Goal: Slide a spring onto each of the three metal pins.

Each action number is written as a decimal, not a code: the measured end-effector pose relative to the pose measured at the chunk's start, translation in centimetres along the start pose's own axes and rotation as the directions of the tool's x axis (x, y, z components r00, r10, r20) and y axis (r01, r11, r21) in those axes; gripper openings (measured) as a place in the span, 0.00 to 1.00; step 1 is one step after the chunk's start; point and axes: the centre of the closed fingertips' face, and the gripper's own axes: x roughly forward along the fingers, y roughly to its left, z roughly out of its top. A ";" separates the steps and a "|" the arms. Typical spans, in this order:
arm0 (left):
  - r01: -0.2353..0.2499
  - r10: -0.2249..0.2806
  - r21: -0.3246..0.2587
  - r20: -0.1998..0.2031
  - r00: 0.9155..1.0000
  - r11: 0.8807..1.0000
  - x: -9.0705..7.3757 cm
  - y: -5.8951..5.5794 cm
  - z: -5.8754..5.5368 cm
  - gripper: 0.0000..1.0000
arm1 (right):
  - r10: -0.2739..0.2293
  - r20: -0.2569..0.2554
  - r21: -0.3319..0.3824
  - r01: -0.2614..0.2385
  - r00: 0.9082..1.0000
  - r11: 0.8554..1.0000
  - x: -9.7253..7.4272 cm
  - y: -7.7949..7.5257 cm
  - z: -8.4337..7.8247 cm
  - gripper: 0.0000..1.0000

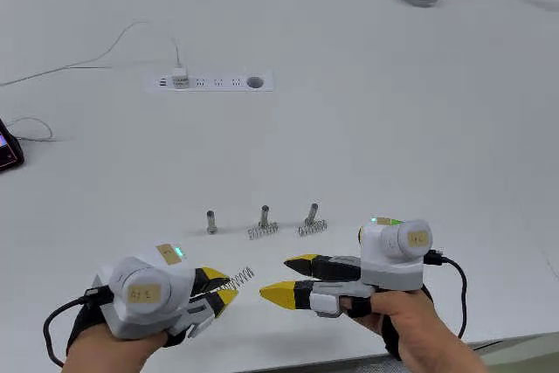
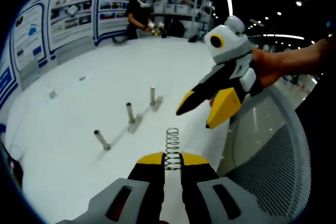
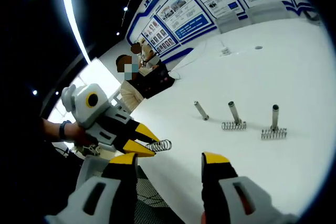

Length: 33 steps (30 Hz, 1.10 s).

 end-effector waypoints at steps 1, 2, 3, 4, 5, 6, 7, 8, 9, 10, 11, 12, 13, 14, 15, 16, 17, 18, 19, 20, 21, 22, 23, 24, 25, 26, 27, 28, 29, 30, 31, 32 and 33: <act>0.007 -0.007 0.007 0.001 1.000 1.000 0.1 -0.2 0.2 0.11 | 0.012 0.001 0.008 -0.012 1.000 1.000 0.0 0.2 0.1 0.48; 0.011 -0.011 0.010 0.004 1.000 1.000 0.1 -0.4 0.4 0.11 | 0.020 0.001 0.014 -0.020 1.000 1.000 0.1 0.4 0.1 0.46; 0.017 -0.017 0.015 0.008 1.000 1.000 0.1 -0.7 0.7 0.11 | 0.027 -0.001 0.019 -0.027 1.000 0.999 0.1 0.4 0.1 0.45; 0.021 -0.021 0.019 0.011 1.000 1.000 0.1 -0.8 0.9 0.11 | 0.030 0.000 0.022 -0.030 1.000 0.999 0.2 0.5 0.1 0.44; 0.027 -0.027 0.025 0.014 1.000 0.999 0.2 -1.1 1.1 0.11 | 0.035 0.000 0.026 -0.035 0.999 0.999 0.2 0.5 0.1 0.43; 0.031 -0.031 0.029 0.016 0.999 0.999 0.2 -1.2 1.3 0.11 | 0.040 0.000 0.030 -0.040 0.999 0.999 0.2 0.6 0.1 0.42; 0.035 -0.036 0.035 0.017 0.999 0.999 0.2 -1.4 1.4 0.11 | 0.048 0.000 0.036 -0.048 0.999 0.998 0.3 0.6 0.1 0.40; 0.039 -0.040 0.042 0.019 0.999 0.998 0.3 -1.6 1.6 0.11 | 0.056 0.000 0.042 -0.056 0.998 0.998 0.4 0.8 0.1 0.38; 0.043 -0.044 0.044 0.020 0.999 0.998 0.3 -1.7 1.7 0.11 | 0.062 0.001 0.045 -0.062 0.998 0.997 0.4 0.9 0.1 0.36; 0.046 -0.047 0.046 0.022 0.999 0.998 0.3 -1.8 1.8 0.11 | 0.068 0.002 0.047 -0.068 0.998 0.997 0.4 1.0 0.1 0.34; 0.051 -0.052 0.051 0.024 0.998 0.997 0.4 -2.0 2.0 0.11 | 0.074 0.003 0.050 -0.075 0.997 0.996 0.4 1.1 0.2 0.32; 0.056 -0.057 0.055 0.025 0.998 0.997 0.4 -2.1 2.1 0.11 | 0.079 0.004 0.053 -0.079 0.997 0.995 0.5 1.2 0.2 0.31; 0.059 -0.061 0.062 0.027 0.998 0.996 0.4 -2.2 2.2 0.11 | 0.087 0.006 0.059 -0.087 0.996 0.994 0.5 1.3 0.2 0.30; 0.063 -0.065 0.066 0.028 0.998 0.996 0.4 -2.3 2.3 0.11 | 0.092 0.007 0.064 -0.092 0.996 0.994 0.5 1.4 0.3 0.29; 0.070 -0.072 0.072 0.027 0.997 0.995 0.5 -2.5 2.4 0.11 | 0.095 0.009 0.066 -0.096 0.995 0.993 0.5 1.4 0.3 0.28; 0.071 -0.073 0.077 0.027 0.997 0.995 0.5 -2.5 2.4 0.11 | 0.098 0.011 0.067 -0.099 0.995 0.993 0.5 1.5 0.4 0.26; 0.072 -0.074 0.081 0.026 0.997 0.994 0.5 -2.5 2.5 0.11 | 0.103 0.012 0.069 -0.104 0.995 0.992 0.5 1.6 0.4 0.25; 0.075 -0.078 0.085 0.025 0.997 0.994 0.6 -2.6 2.6 0.11 | 0.109 0.013 0.069 -0.109 0.994 0.992 0.4 1.7 0.4 0.23; 0.079 -0.081 0.088 0.024 0.996 0.993 0.6 -2.6 2.6 0.10 | 0.107 0.014 0.070 -0.108 0.994 0.992 0.4 1.6 0.4 0.22; 0.080 -0.083 0.093 0.024 0.996 0.992 0.6 -2.6 2.6 0.10 | 0.106 0.015 0.070 -0.107 0.994 0.992 0.3 1.6 0.5 0.21; 0.083 -0.085 0.094 0.023 0.996 0.992 0.6 -2.7 2.6 0.10 | 0.106 0.016 0.072 -0.107 0.994 0.992 0.2 1.5 0.5 0.19; 0.085 -0.088 0.096 0.023 0.996 0.992 0.6 -2.7 2.6 0.10 | 0.107 0.018 0.073 -0.108 0.994 0.991 0.1 1.5 0.5 0.18; 0.088 -0.091 0.100 0.022 0.996 0.991 0.6 -2.7 2.6 0.10 | 0.114 0.023 0.078 -0.115 0.993 0.990 0.0 1.6 0.6 0.17; 0.091 -0.093 0.103 0.020 0.995 0.990 0.7 -2.8 2.6 0.10 | 0.117 0.026 0.080 -0.118 0.993 0.990 0.0 1.6 0.6 0.16; 0.094 -0.096 0.106 0.020 0.995 0.990 0.7 -2.8 2.6 0.10 | 0.121 0.026 0.080 -0.123 0.992 0.989 -0.1 1.7 0.6 0.15; 0.095 -0.097 0.108 0.019 0.995 0.990 0.7 -2.9 2.5 0.10 | 0.121 0.023 0.081 -0.123 0.992 0.989 -0.1 1.7 0.6 0.15; 0.097 -0.100 0.111 0.017 0.995 0.989 0.7 -2.9 2.5 0.10 | 0.122 0.021 0.081 -0.123 0.992 0.989 -0.1 1.8 0.6 0.15; 0.101 -0.104 0.111 0.016 0.994 0.989 0.7 -3.0 2.5 0.10 | 0.123 0.017 0.083 -0.124 0.992 0.989 -0.1 1.8 0.5 0.15; 0.104 -0.106 0.112 0.016 0.994 0.988 0.7 -3.1 2.5 0.10 | 0.125 0.016 0.084 -0.126 0.992 0.988 -0.1 1.7 0.5 0.15; 0.106 -0.108 0.113 0.016 0.994 0.988 0.7 -3.1 2.5 0.10 | 0.126 0.016 0.084 -0.126 0.992 0.988 -0.1 1.8 0.5 0.15; 0.110 -0.112 0.111 0.017 0.994 0.988 0.7 -3.1 2.5 0.10 | 0.128 0.016 0.082 -0.129 0.992 0.988 -0.1 1.8 0.5 0.14; 0.113 -0.116 0.111 0.018 0.993 0.987 0.7 -3.1 2.5 0.10 | 0.130 0.016 0.081 -0.131 0.991 0.988 -0.2 1.9 0.6 0.14; 0.116 -0.119 0.112 0.019 0.993 0.987 0.7 -3.0 2.6 0.10 | 0.131 0.015 0.077 -0.132 0.991 0.988 -0.2 2.1 0.8 0.14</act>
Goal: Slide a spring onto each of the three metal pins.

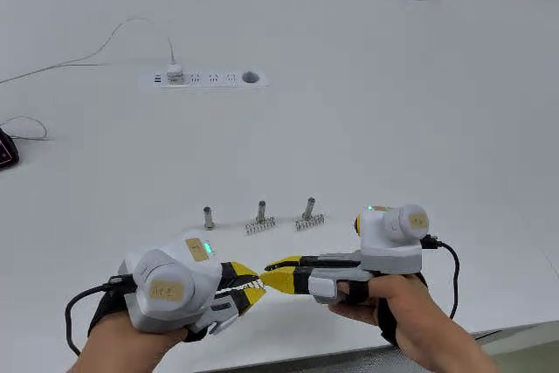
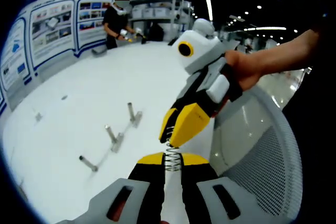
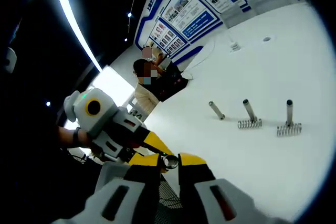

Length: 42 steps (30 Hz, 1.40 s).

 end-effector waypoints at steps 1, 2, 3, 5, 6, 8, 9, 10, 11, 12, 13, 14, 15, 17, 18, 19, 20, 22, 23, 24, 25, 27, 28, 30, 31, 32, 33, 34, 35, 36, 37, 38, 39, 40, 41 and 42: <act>0.003 -0.003 0.000 0.002 1.000 1.000 0.0 0.0 0.1 0.10 | 0.002 -0.001 -0.004 -0.002 1.000 1.000 0.0 0.2 0.2 0.14; 0.009 -0.009 0.001 0.003 1.000 1.000 0.0 0.1 0.1 0.10 | 0.006 0.002 -0.014 -0.006 1.000 1.000 -0.1 0.5 0.6 0.13; 0.017 -0.017 -0.004 0.016 1.000 1.000 0.0 0.1 0.4 0.10 | 0.003 -0.004 -0.029 -0.003 1.000 1.000 -0.1 0.6 0.8 0.12; 0.022 -0.022 -0.006 0.025 0.999 1.000 0.0 0.4 0.9 0.10 | -0.007 -0.019 -0.064 0.006 1.000 0.998 -0.3 0.7 1.3 0.12; 0.027 -0.027 -0.004 0.031 0.999 1.000 0.0 0.4 1.1 0.10 | -0.009 -0.024 -0.077 0.007 1.000 0.997 -0.4 0.8 1.5 0.12; 0.037 -0.036 -0.010 0.048 0.998 0.999 0.1 0.6 1.7 0.10 | -0.020 -0.040 -0.117 0.015 0.999 0.993 -0.6 1.0 2.2 0.12; 0.042 -0.041 -0.010 0.054 0.998 0.999 0.1 0.6 2.0 0.10 | -0.023 -0.049 -0.134 0.017 0.999 0.991 -0.7 1.1 2.5 0.12; 0.050 -0.049 -0.008 0.060 0.997 0.999 0.1 0.7 2.4 0.10 | -0.030 -0.065 -0.160 0.020 0.997 0.987 -0.8 1.1 2.7 0.12; 0.053 -0.053 -0.004 0.065 0.996 0.999 0.2 0.7 2.6 0.10 | -0.036 -0.077 -0.183 0.022 0.996 0.983 -0.9 1.2 2.9 0.12; 0.062 -0.061 -0.001 0.073 0.995 0.998 0.2 0.7 3.0 0.10 | -0.044 -0.096 -0.211 0.023 0.994 0.977 -1.0 1.3 3.3 0.12; 0.067 -0.066 -0.001 0.079 0.995 0.998 0.3 0.7 3.2 0.10 | -0.048 -0.106 -0.231 0.022 0.993 0.973 -1.0 1.4 3.5 0.12; 0.070 -0.069 -0.003 0.084 0.994 0.998 0.3 0.7 3.5 0.10 | -0.052 -0.118 -0.248 0.022 0.992 0.968 -1.1 1.5 3.7 0.12; 0.073 -0.073 -0.003 0.092 0.993 0.997 0.3 0.8 3.8 0.10 | -0.059 -0.135 -0.269 0.020 0.989 0.963 -1.2 1.7 3.9 0.12; 0.081 -0.080 0.001 0.101 0.992 0.997 0.3 0.8 4.1 0.10 | -0.064 -0.163 -0.298 0.013 0.985 0.955 -1.3 1.8 4.1 0.12; 0.086 -0.086 0.005 0.104 0.991 0.996 0.3 0.8 4.3 0.10 | -0.069 -0.190 -0.323 0.005 0.979 0.946 -1.4 1.8 4.1 0.12; 0.089 -0.090 0.009 0.107 0.990 0.996 0.3 0.7 4.4 0.10 | -0.072 -0.205 -0.339 -0.001 0.976 0.941 -1.5 1.9 4.2 0.12; 0.097 -0.098 0.016 0.110 0.989 0.995 0.2 0.7 4.6 0.10 | -0.072 -0.232 -0.357 -0.016 0.970 0.934 -1.6 2.1 4.1 0.12; 0.108 -0.111 0.028 0.115 0.987 0.994 0.1 0.5 4.8 0.10 | -0.073 -0.266 -0.383 -0.036 0.961 0.923 -1.7 2.2 4.1 0.12; 0.111 -0.113 0.029 0.118 0.987 0.993 0.0 0.5 4.8 0.10 | -0.072 -0.275 -0.392 -0.044 0.959 0.919 -1.7 2.3 4.1 0.12; 0.115 -0.117 0.027 0.121 0.986 0.993 0.0 0.5 4.9 0.10 | -0.074 -0.289 -0.405 -0.052 0.955 0.913 -1.7 2.4 4.1 0.12; 0.122 -0.124 0.025 0.124 0.984 0.992 -0.1 0.4 4.9 0.10 | -0.075 -0.311 -0.419 -0.066 0.948 0.906 -1.7 2.5 4.0 0.12; 0.128 -0.131 0.031 0.125 0.983 0.991 -0.2 0.2 5.0 0.10 | -0.077 -0.341 -0.442 -0.087 0.937 0.893 -1.7 2.8 3.9 0.12; 0.134 -0.137 0.034 0.125 0.983 0.990 -0.2 0.1 5.0 0.10 | -0.079 -0.366 -0.459 -0.106 0.927 0.882 -1.7 2.8 3.7 0.12; 0.141 -0.145 0.037 0.127 0.981 0.989 -0.3 0.0 5.0 0.10 | -0.083 -0.395 -0.483 -0.130 0.915 0.866 -1.7 2.9 3.6 0.12; 0.144 -0.147 0.037 0.127 0.981 0.989 -0.4 0.0 5.1 0.10 | -0.085 -0.407 -0.490 -0.139 0.909 0.861 -1.6 2.9 3.5 0.12; 0.146 -0.150 0.038 0.125 0.981 0.989 -0.4 -0.1 5.0 0.10 | -0.088 -0.421 -0.494 -0.147 0.903 0.857 -1.6 3.0 3.3 0.12; 0.147 -0.151 0.039 0.125 0.981 0.988 -0.4 -0.1 5.0 0.09 | -0.087 -0.428 -0.496 -0.153 0.900 0.855 -1.6 3.0 3.3 0.12; 0.149 -0.153 0.040 0.124 0.980 0.988 -0.5 -0.1 4.9 0.09 | -0.086 -0.435 -0.499 -0.160 0.896 0.852 -1.5 3.0 3.2 0.12; 0.153 -0.157 0.041 0.123 0.980 0.987 -0.5 -0.2 4.8 0.09 | -0.083 -0.444 -0.503 -0.171 0.892 0.847 -1.5 3.1 3.1 0.12; 0.154 -0.158 0.041 0.122 0.980 0.987 -0.6 -0.2 4.8 0.09 | -0.084 -0.451 -0.505 -0.177 0.889 0.845 -1.4 3.1 3.0 0.12; 0.155 -0.159 0.043 0.120 0.980 0.987 -0.6 -0.2 4.7 0.09 | -0.084 -0.457 -0.507 -0.182 0.885 0.842 -1.4 3.1 2.9 0.12; 0.157 -0.161 0.048 0.117 0.980 0.986 -0.7 -0.3 4.7 0.09 | -0.084 -0.467 -0.510 -0.191 0.880 0.839 -1.4 3.2 2.7 0.12; 0.159 -0.164 0.050 0.115 0.980 0.986 -0.7 -0.4 4.6 0.09 | -0.084 -0.473 -0.513 -0.197 0.877 0.836 -1.4 3.3 2.6 0.12; 0.163 -0.168 0.051 0.113 0.979 0.985 -0.7 -0.4 4.5 0.09 | -0.084 -0.480 -0.516 -0.203 0.873 0.832 -1.4 3.3 2.5 0.12; 0.168 -0.173 0.054 0.108 0.979 0.984 -0.8 -0.5 4.4 0.09 | -0.084 -0.489 -0.519 -0.212 0.868 0.828 -1.3 3.4 2.4 0.12; 0.175 -0.181 0.060 0.101 0.978 0.983 -0.8 -0.7 4.3 0.09 | -0.085 -0.503 -0.524 -0.225 0.860 0.821 -1.4 3.5 2.1 0.12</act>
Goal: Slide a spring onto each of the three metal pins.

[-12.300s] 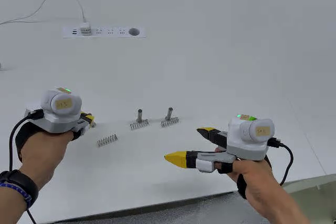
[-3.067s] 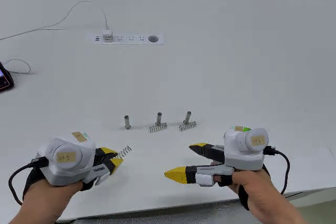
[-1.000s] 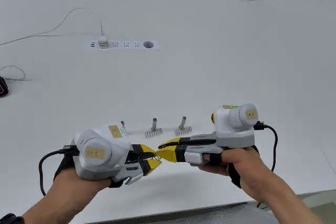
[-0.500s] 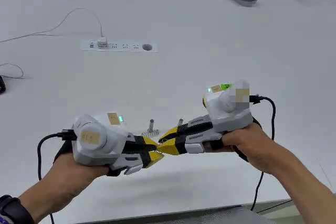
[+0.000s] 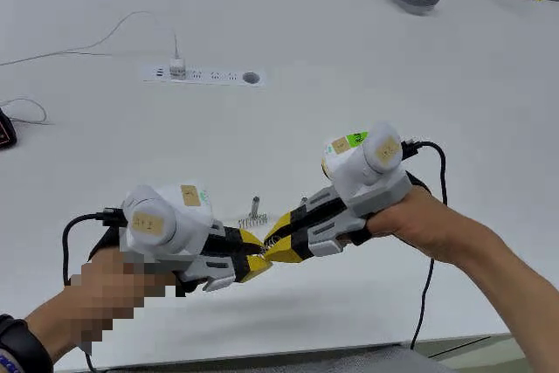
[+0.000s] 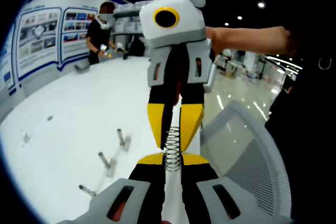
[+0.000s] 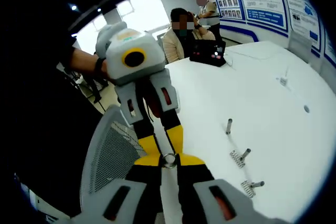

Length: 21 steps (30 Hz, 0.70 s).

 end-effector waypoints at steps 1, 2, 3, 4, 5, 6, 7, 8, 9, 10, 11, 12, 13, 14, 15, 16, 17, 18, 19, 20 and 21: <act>0.006 -0.006 0.002 -0.003 1.000 1.000 0.0 -0.2 -0.1 0.09 | 0.006 -0.012 -0.009 -0.006 1.000 1.000 0.1 0.1 -0.1 0.12; 0.009 -0.009 0.006 -0.007 1.000 1.000 0.0 -0.3 -0.1 0.10 | 0.008 -0.019 -0.013 -0.009 1.000 1.000 0.1 0.2 -0.2 0.12; 0.014 -0.014 0.010 -0.011 1.000 1.000 0.0 -0.3 -0.2 0.10 | 0.011 -0.029 -0.020 -0.012 1.000 1.000 0.2 0.3 -0.3 0.12; 0.015 -0.014 0.011 -0.013 1.000 1.000 0.0 -0.3 -0.3 0.10 | 0.009 -0.034 -0.023 -0.010 0.999 1.000 0.3 0.3 -0.4 0.12; 0.015 -0.015 0.011 -0.015 1.000 1.000 0.0 -0.3 -0.4 0.10 | 0.008 -0.037 -0.026 -0.009 0.999 1.000 0.3 0.3 -0.4 0.12; 0.016 -0.016 0.009 -0.015 1.000 1.000 0.0 -0.3 -0.5 0.10 | 0.005 -0.039 -0.029 -0.006 0.999 1.000 0.4 0.3 -0.5 0.12; 0.017 -0.017 0.004 -0.015 1.000 1.000 0.0 -0.3 -0.5 0.10 | 0.004 -0.039 -0.029 -0.005 0.999 1.000 0.4 0.3 -0.5 0.12; 0.013 -0.013 -0.002 -0.013 1.000 1.000 -0.1 -0.2 -0.6 0.10 | -0.002 -0.036 -0.030 0.001 0.999 1.000 0.4 0.2 -0.4 0.12; 0.009 -0.009 -0.006 -0.010 1.000 1.000 -0.1 -0.1 -0.6 0.10 | -0.007 -0.034 -0.031 0.006 0.999 1.000 0.5 0.1 -0.4 0.12; 0.005 -0.005 -0.016 -0.004 1.000 1.000 -0.2 0.0 -0.7 0.11 | -0.011 -0.031 -0.030 0.010 0.999 1.000 0.5 0.1 -0.4 0.12; 0.003 -0.003 -0.023 0.000 1.000 1.000 -0.2 0.0 -0.7 0.11 | -0.012 -0.029 -0.029 0.011 1.000 1.000 0.5 0.1 -0.3 0.12; 0.002 -0.002 -0.027 0.004 1.000 1.000 -0.3 0.0 -0.7 0.11 | -0.013 -0.026 -0.027 0.012 1.000 1.000 0.5 0.0 -0.3 0.12; -0.002 0.003 -0.030 0.005 1.000 1.000 -0.3 0.1 -0.7 0.12 | -0.014 -0.026 -0.024 0.013 1.000 1.000 0.5 0.0 -0.3 0.12; -0.007 0.007 -0.033 0.004 1.000 0.999 -0.3 0.1 -0.8 0.13 | -0.014 -0.026 -0.023 0.013 1.000 1.000 0.5 0.0 -0.3 0.12; -0.007 0.008 -0.034 0.001 1.000 0.999 -0.4 0.2 -0.9 0.15 | -0.015 -0.026 -0.022 0.014 1.000 1.000 0.5 -0.1 -0.3 0.12; -0.010 0.010 -0.035 -0.001 1.000 0.999 -0.5 0.2 -1.0 0.16 | -0.020 -0.025 -0.021 0.019 1.000 1.000 0.5 -0.1 -0.3 0.12; -0.015 0.015 -0.035 -0.001 1.000 0.999 -0.6 0.3 -1.1 0.16 | -0.023 -0.024 -0.021 0.022 0.999 1.000 0.5 -0.2 -0.3 0.12; -0.021 0.021 -0.031 -0.001 1.000 0.999 -0.7 0.4 -1.2 0.17 | -0.028 -0.020 -0.019 0.027 0.999 0.999 0.4 -0.3 -0.4 0.12; -0.025 0.025 -0.031 -0.002 1.000 0.999 -0.9 0.5 -1.4 0.18 | -0.030 -0.019 -0.017 0.030 0.999 0.999 0.4 -0.4 -0.4 0.12; -0.031 0.031 -0.034 -0.003 1.000 0.999 -1.0 0.6 -1.6 0.20 | -0.034 -0.019 -0.015 0.034 0.999 0.999 0.3 -0.4 -0.5 0.12; -0.045 0.045 -0.046 -0.002 0.999 0.998 -1.2 0.8 -1.7 0.21 | -0.039 -0.021 -0.012 0.039 0.999 0.999 0.3 -0.6 -0.6 0.12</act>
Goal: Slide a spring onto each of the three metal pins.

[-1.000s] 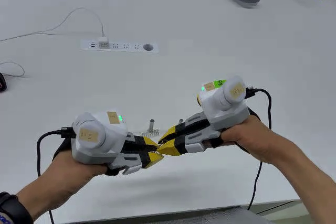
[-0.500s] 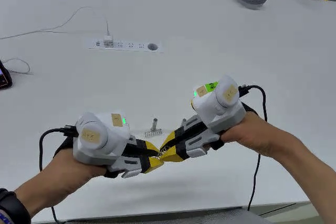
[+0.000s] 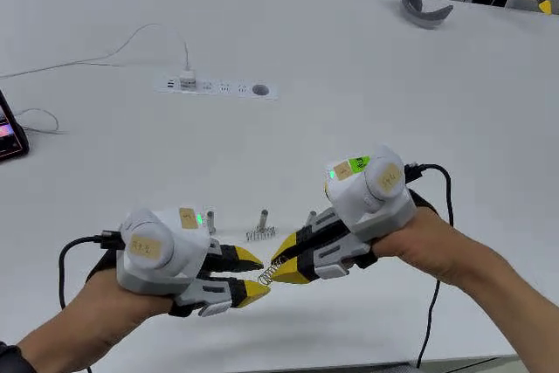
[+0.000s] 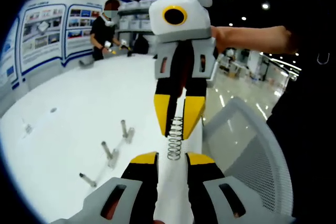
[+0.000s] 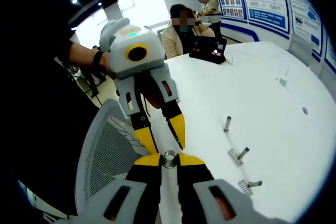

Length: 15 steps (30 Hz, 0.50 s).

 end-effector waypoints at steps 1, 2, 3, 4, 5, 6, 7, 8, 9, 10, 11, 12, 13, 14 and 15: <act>-0.012 0.012 -0.010 0.003 1.000 1.000 -0.2 0.3 -0.1 0.22 | -0.002 -0.001 0.001 0.002 1.000 1.000 0.0 0.0 -0.1 0.12; -0.023 0.023 -0.019 0.004 1.000 1.000 -0.4 0.5 -0.4 0.23 | -0.002 -0.002 0.004 0.002 1.000 1.000 0.0 -0.1 -0.2 0.12; -0.035 0.035 -0.026 0.004 0.999 0.999 -0.6 0.8 -0.6 0.24 | -0.003 -0.004 0.006 0.003 1.000 1.000 0.0 -0.1 -0.4 0.12; -0.053 0.053 -0.032 0.003 0.999 0.998 -0.8 1.1 -0.9 0.26 | -0.005 -0.009 0.007 0.005 1.000 1.000 0.0 -0.2 -0.5 0.12; -0.062 0.062 -0.036 0.001 0.998 0.997 -1.0 1.3 -1.1 0.26 | -0.007 -0.011 0.007 0.007 1.000 1.000 0.0 -0.2 -0.7 0.12; -0.070 0.070 -0.041 0.000 0.998 0.997 -1.2 1.4 -1.2 0.27 | -0.009 -0.013 0.010 0.009 1.000 1.000 -0.1 -0.3 -0.8 0.12; -0.083 0.083 -0.048 0.002 0.997 0.995 -1.5 1.7 -1.4 0.27 | -0.011 -0.016 0.013 0.011 1.000 1.000 0.0 -0.3 -0.9 0.12; -0.095 0.095 -0.056 0.004 0.995 0.994 -1.7 2.0 -1.5 0.27 | -0.014 -0.018 0.015 0.014 1.000 1.000 0.0 -0.4 -1.0 0.12; -0.101 0.101 -0.067 0.008 0.995 0.993 -1.9 2.2 -1.6 0.27 | -0.016 -0.022 0.018 0.017 1.000 1.000 0.0 -0.5 -1.2 0.12; -0.102 0.103 -0.082 0.015 0.995 0.991 -2.2 2.4 -1.7 0.27 | -0.020 -0.032 0.024 0.020 0.999 1.000 0.0 -0.7 -1.5 0.12; -0.108 0.110 -0.085 0.017 0.994 0.991 -2.3 2.6 -1.8 0.27 | -0.020 -0.039 0.025 0.021 0.999 0.999 0.1 -0.8 -1.7 0.12; -0.125 0.127 -0.090 0.016 0.992 0.988 -2.6 2.9 -2.0 0.27 | -0.020 -0.049 0.026 0.021 0.999 0.999 0.1 -0.8 -2.0 0.12; -0.134 0.136 -0.091 0.013 0.991 0.987 -2.7 3.1 -2.2 0.28 | -0.022 -0.056 0.024 0.023 0.998 0.999 0.2 -0.9 -2.1 0.12; -0.140 0.141 -0.095 0.012 0.990 0.986 -2.8 3.3 -2.3 0.29 | -0.023 -0.064 0.023 0.024 0.998 0.999 0.2 -1.0 -2.3 0.12; -0.151 0.153 -0.103 0.013 0.988 0.983 -3.1 3.5 -2.5 0.29 | -0.026 -0.074 0.025 0.028 0.997 0.999 0.3 -1.2 -2.6 0.12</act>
